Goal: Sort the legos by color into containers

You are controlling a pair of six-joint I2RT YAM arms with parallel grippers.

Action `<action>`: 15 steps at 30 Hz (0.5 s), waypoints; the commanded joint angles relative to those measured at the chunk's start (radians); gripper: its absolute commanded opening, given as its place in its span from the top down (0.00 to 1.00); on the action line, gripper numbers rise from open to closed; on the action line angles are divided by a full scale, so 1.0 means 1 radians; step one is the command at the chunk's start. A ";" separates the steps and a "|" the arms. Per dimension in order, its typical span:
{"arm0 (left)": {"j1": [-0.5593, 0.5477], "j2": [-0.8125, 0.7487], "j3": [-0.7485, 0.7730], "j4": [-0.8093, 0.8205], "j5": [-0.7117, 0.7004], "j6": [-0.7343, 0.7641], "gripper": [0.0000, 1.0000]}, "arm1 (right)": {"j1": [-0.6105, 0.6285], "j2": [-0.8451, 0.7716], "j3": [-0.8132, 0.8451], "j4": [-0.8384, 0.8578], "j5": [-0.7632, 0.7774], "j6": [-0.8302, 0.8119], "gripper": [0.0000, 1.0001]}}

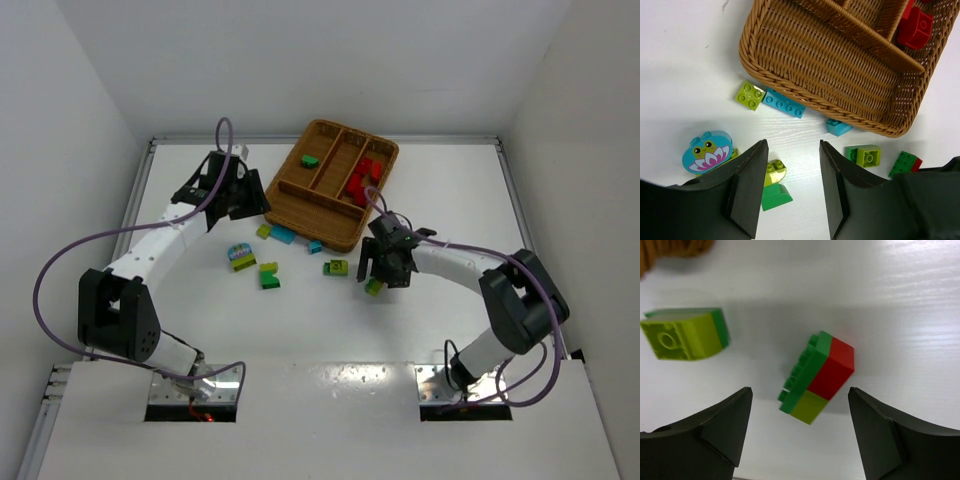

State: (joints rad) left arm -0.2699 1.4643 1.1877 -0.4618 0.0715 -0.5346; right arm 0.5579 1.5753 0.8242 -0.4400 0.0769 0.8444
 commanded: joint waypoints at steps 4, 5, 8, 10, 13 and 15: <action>-0.011 -0.002 -0.007 0.023 0.007 0.002 0.49 | -0.018 0.066 0.058 0.080 0.006 0.094 0.34; -0.011 -0.002 -0.007 0.023 0.007 0.002 0.49 | -0.007 0.081 0.068 0.054 0.032 0.094 0.46; -0.011 -0.002 -0.007 0.023 0.017 0.012 0.49 | 0.002 0.092 0.089 0.034 0.066 0.094 0.66; -0.011 -0.002 -0.007 0.023 0.065 0.037 0.43 | 0.002 0.082 0.089 0.024 0.066 0.085 0.82; -0.020 -0.002 0.003 0.023 0.221 0.070 0.19 | 0.002 0.043 0.101 0.024 0.043 0.036 0.88; -0.020 0.031 0.003 0.023 0.339 0.088 0.11 | 0.002 -0.033 0.078 0.076 0.015 -0.043 0.88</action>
State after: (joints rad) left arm -0.2760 1.4673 1.1877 -0.4610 0.2184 -0.4892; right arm 0.5533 1.6493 0.8825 -0.4084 0.1040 0.8806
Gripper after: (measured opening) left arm 0.867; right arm 0.353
